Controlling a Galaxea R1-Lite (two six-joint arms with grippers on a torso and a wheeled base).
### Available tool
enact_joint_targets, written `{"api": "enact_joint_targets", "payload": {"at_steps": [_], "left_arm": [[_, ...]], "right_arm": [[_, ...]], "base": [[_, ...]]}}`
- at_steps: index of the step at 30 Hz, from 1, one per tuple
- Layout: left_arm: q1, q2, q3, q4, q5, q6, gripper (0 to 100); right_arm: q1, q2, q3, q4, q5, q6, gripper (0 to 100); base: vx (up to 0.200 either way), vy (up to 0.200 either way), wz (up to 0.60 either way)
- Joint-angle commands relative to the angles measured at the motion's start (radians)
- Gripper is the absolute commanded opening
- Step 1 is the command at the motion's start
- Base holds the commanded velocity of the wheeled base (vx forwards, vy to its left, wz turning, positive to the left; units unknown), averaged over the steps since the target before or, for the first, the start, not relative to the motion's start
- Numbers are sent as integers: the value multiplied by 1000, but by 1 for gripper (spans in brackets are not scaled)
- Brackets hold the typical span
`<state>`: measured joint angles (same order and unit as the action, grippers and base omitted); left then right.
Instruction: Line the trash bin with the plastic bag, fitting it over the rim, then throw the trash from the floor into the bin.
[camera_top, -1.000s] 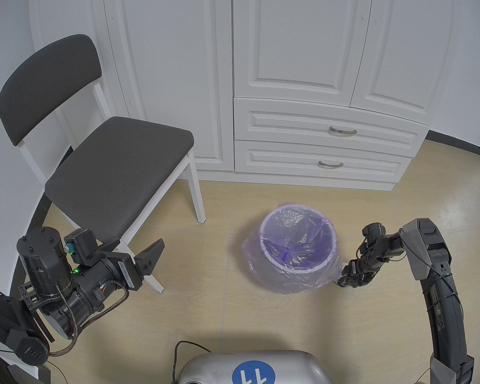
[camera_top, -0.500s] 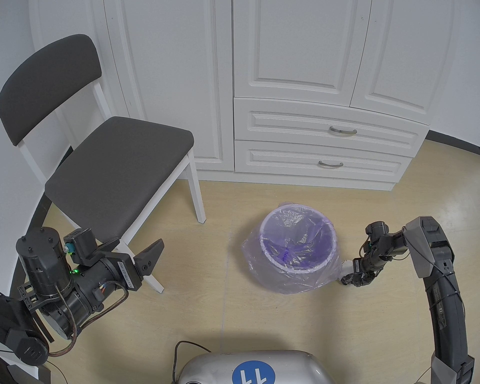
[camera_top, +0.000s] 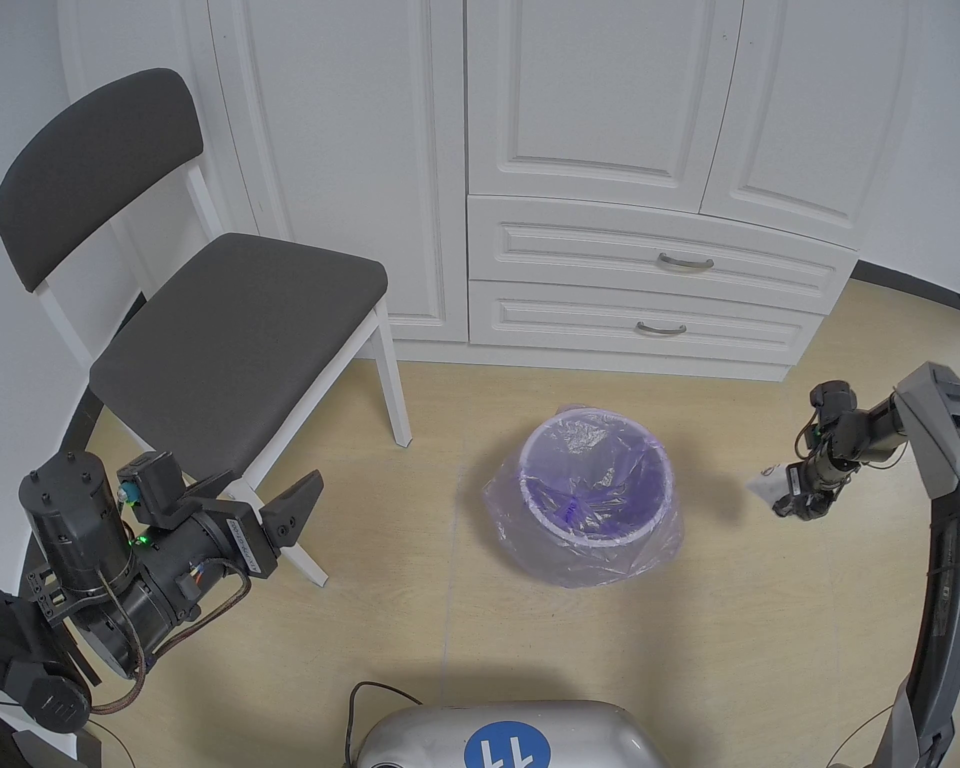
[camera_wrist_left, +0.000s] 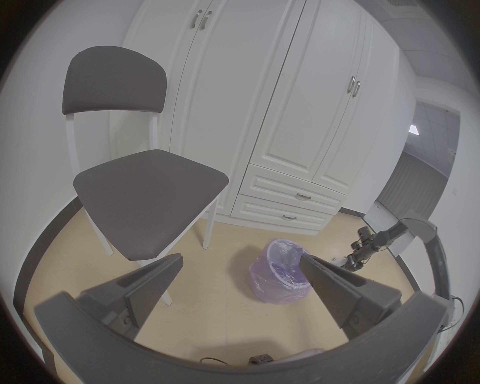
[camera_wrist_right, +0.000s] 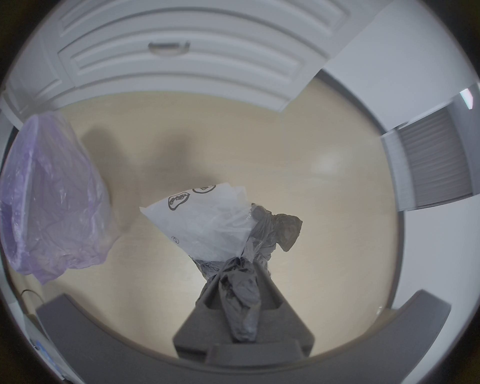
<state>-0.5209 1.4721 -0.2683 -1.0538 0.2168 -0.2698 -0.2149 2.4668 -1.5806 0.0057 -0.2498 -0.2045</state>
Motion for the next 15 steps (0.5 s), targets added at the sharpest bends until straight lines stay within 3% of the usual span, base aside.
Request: {"api": "enact_joint_targets", "payload": {"at_steps": [1,6,11,15], "left_arm": [[-1,-52,-2,0,1,6,100],[-4,-88,14,0,-4,41,100],[-8,-113,12,0,-8,53,100],[-27,-158,14,0,-19,52,100]], "right_arm": [[-3,-307,274,-265,-137,-89,0],[12,-430,465,-523,-151,-179,0],[40,-500,587,-678,-154,-201,0],[115,-580,697,-819,-138,-208,0]], "base": [[0,0,0],[0,0,0],[0,0,0],[0,0,0]]}}
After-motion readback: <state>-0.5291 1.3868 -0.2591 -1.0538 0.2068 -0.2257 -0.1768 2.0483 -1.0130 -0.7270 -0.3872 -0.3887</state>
